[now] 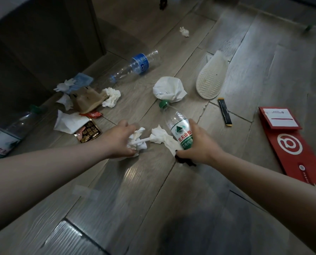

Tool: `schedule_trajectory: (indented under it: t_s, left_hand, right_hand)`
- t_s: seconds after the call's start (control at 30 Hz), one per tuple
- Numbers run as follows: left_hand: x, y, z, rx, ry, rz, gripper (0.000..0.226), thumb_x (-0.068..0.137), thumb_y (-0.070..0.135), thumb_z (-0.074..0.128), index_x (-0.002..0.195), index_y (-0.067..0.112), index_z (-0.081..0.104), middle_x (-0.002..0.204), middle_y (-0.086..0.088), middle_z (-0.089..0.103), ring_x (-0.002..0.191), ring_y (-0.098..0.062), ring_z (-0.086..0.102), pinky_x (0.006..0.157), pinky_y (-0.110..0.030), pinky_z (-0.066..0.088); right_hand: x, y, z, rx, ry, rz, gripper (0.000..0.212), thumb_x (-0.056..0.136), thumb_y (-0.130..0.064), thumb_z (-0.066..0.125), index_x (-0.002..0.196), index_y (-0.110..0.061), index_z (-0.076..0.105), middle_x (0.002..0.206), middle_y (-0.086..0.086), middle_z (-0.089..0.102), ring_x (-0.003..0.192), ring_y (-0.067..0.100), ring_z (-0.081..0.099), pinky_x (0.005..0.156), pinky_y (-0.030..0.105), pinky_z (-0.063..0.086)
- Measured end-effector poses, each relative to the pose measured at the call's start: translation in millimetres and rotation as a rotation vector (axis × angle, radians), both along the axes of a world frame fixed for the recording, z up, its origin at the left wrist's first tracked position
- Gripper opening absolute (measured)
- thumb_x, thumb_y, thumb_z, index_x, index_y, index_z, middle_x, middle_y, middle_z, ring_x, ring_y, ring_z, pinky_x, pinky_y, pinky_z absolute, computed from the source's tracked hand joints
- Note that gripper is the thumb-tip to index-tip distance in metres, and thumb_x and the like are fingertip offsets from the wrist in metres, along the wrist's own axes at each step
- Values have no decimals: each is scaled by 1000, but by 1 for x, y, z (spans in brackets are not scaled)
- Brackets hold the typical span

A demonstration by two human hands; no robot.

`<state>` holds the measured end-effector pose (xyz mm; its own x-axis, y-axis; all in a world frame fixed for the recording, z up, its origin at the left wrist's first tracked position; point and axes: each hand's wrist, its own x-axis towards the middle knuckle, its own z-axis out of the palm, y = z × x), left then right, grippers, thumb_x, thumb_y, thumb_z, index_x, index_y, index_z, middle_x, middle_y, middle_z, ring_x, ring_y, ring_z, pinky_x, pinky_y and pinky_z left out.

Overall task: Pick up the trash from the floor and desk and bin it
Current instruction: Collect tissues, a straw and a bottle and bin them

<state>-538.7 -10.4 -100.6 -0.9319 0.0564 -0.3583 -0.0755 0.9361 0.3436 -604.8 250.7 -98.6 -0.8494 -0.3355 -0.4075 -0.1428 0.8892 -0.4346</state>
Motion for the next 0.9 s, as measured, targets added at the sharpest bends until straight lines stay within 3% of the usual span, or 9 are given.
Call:
schedule_trajectory:
  t_s: [0.17,0.33,0.53,0.67,0.8,0.9]
  left_hand:
    - [4,-4,5,-8,-11,-5,79,69,41,77,137,26,38,123,-3,38,103,-21,52,78,-24,39]
    - [9,-6,8,-41,-14,-25,79,70,41,75,137,26,36,124,-4,38,103,-22,52,84,-30,46]
    - [16,-10,7,-48,-15,-38,71,71,40,74,131,25,39,121,-2,39,99,-21,53,78,-28,45]
    - [20,-15,5,-40,-6,-44,69,70,39,74,129,23,42,120,-3,40,100,-23,54,81,-30,46]
    - [24,-20,5,-27,1,-55,72,69,38,75,131,21,43,121,-4,41,104,-23,52,86,-32,47]
    - [26,-21,6,-29,2,-51,73,69,40,75,132,20,42,121,-4,40,104,-22,52,86,-33,47]
  right_hand:
    - [11,-11,2,47,3,35,137,55,-46,89,151,-33,-8,140,8,42,123,26,47,96,40,47]
    - [21,-19,-5,49,82,-16,133,63,-38,86,152,-27,-13,130,11,52,112,25,54,91,37,47]
    - [24,-21,-5,37,81,-38,128,64,-34,85,152,-28,-7,131,10,54,111,27,56,90,41,52]
    - [22,-13,0,-110,-51,-129,125,63,-24,86,150,-40,-2,134,5,51,106,23,59,82,43,58]
    - [21,-11,9,-301,-133,-183,117,62,-19,88,148,-39,12,121,-3,54,98,17,61,68,33,60]
    - [30,-15,10,-331,-211,-176,111,59,-16,89,142,-41,20,109,-3,58,86,20,67,56,34,60]
